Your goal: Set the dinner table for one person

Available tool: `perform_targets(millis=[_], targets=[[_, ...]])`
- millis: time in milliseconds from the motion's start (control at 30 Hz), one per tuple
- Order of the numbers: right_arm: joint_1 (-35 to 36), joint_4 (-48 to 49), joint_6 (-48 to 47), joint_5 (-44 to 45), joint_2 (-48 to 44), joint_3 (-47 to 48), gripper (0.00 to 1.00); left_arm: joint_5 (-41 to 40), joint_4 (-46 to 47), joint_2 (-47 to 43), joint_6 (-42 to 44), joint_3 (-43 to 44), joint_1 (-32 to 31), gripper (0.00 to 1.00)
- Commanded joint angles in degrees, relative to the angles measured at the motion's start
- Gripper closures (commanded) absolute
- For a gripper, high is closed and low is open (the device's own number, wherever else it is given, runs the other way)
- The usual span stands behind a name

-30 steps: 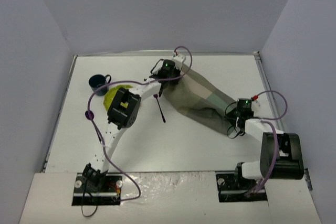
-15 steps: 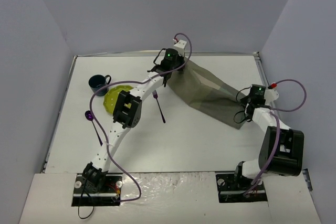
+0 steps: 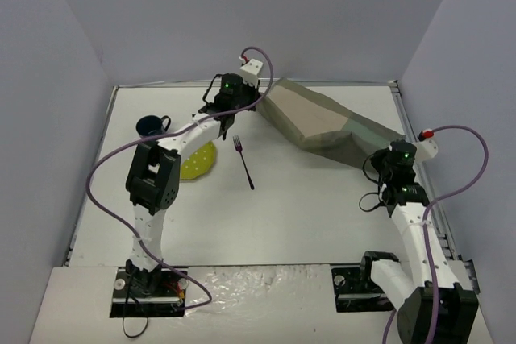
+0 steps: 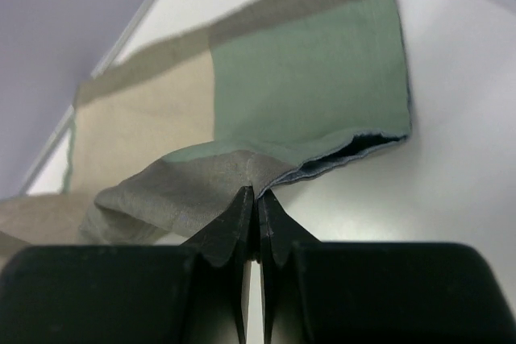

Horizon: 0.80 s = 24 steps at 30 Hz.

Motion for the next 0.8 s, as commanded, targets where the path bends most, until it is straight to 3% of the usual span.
perform_targets(millis=[0, 133, 300, 533, 600, 767], targets=[[0.43, -9.12, -0.43, -3.07, -6.86, -4.68, 0.97, -0.33, 6.33, -7.17, 3.57, -10.84, -0.38, 0.88], [0.62, -14.32, -0.15, -3.64, -12.56, -7.04, 0.94, -2.88, 6.85, -10.32, 3.31, -18.28, -0.46, 0.85], [2.90, -17.95, 1.98, -6.38, -14.39, -7.65, 0.61, -14.69, 5.76, -13.87, 3.92, -23.76, -0.29, 0.57], [4.34, -20.17, -4.00, -3.44, -10.54, 0.77, 0.25, -18.53, -1.79, -18.16, 1.00, -17.41, -0.28, 0.16], [4.66, -19.23, -6.92, -2.21, -7.56, 2.91, 0.22, -18.61, -4.56, -19.11, -1.45, -14.79, -0.30, 0.10], [6.98, -14.93, -10.42, 0.01, 4.21, 8.78, 0.20, -18.99, -11.62, -21.74, -7.88, -10.83, -0.31, 0.07]])
